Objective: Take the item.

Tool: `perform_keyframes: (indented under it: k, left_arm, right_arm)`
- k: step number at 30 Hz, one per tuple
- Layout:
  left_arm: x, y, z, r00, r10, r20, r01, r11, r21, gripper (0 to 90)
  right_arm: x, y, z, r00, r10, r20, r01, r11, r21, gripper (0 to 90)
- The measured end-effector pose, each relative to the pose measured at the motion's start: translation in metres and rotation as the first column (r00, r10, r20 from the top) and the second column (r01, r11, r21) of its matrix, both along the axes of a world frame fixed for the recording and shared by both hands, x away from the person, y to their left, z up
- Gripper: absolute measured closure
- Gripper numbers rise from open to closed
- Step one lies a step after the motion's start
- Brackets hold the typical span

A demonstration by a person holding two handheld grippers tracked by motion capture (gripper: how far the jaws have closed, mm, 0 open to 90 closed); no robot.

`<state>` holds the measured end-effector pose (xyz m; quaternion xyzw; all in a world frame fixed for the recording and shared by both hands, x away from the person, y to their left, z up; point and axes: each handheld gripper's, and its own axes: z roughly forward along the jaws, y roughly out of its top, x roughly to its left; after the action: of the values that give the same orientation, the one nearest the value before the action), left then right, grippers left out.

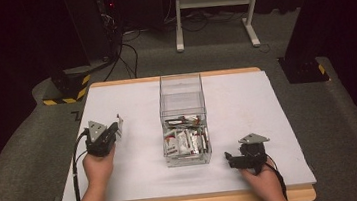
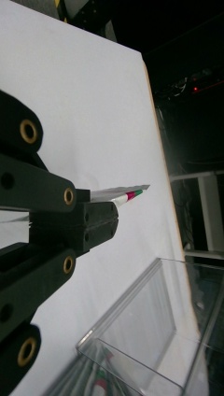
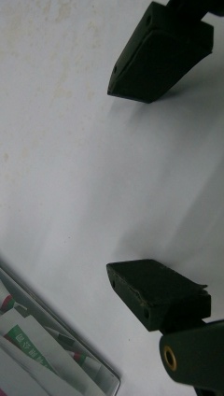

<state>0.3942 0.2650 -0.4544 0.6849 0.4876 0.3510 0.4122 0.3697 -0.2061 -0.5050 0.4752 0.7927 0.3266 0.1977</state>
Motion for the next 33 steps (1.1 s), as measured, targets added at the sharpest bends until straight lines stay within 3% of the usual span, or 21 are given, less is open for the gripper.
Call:
perform_keyframes:
  k: [7, 15, 20, 22, 26, 33]
  left_arm:
    - [0.008, -0.008, -0.011, 0.9996, -0.001, -0.028, 0.003, 0.9985, 0.054, 90.0]
    - [0.009, -0.021, -0.017, 0.9984, -0.035, -0.044, 0.036, 0.9989, 0.03, 90.0]
    - [0.007, -0.031, -0.022, 0.9941, -0.082, -0.07, 0.08, 0.9959, -0.042, 81.2]
    - [0.004, -0.033, -0.023, 0.9896, -0.121, -0.079, 0.115, 0.9904, -0.077, 78.2]
    - [-0.003, -0.035, -0.025, 0.9849, -0.151, -0.085, 0.14, 0.9824, -0.124, 75.0]
    - [-0.018, -0.034, -0.033, 0.9792, -0.16, -0.125, 0.14, 0.9778, -0.156, 70.0]
  right_arm:
    - [0.0, 0.0, 0.0, 1.0, 0.0, 0.0, 0.0, 1.0, 0.0, 13.3]
    - [0.0, 0.0, 0.0, 1.0, 0.001, 0.001, -0.001, 1.0, 0.0, 13.3]
    - [0.0, 0.0, 0.0, 1.0, 0.0, 0.0, 0.0, 1.0, 0.001, 13.3]
    - [0.0, 0.0, 0.0, 1.0, 0.0, 0.0, 0.0, 1.0, 0.001, 13.3]
    - [0.0, 0.0, 0.0, 1.0, 0.001, 0.0, -0.001, 1.0, 0.0, 13.2]
    - [0.0, 0.0, 0.0, 1.0, 0.001, 0.0, -0.001, 1.0, 0.0, 13.3]
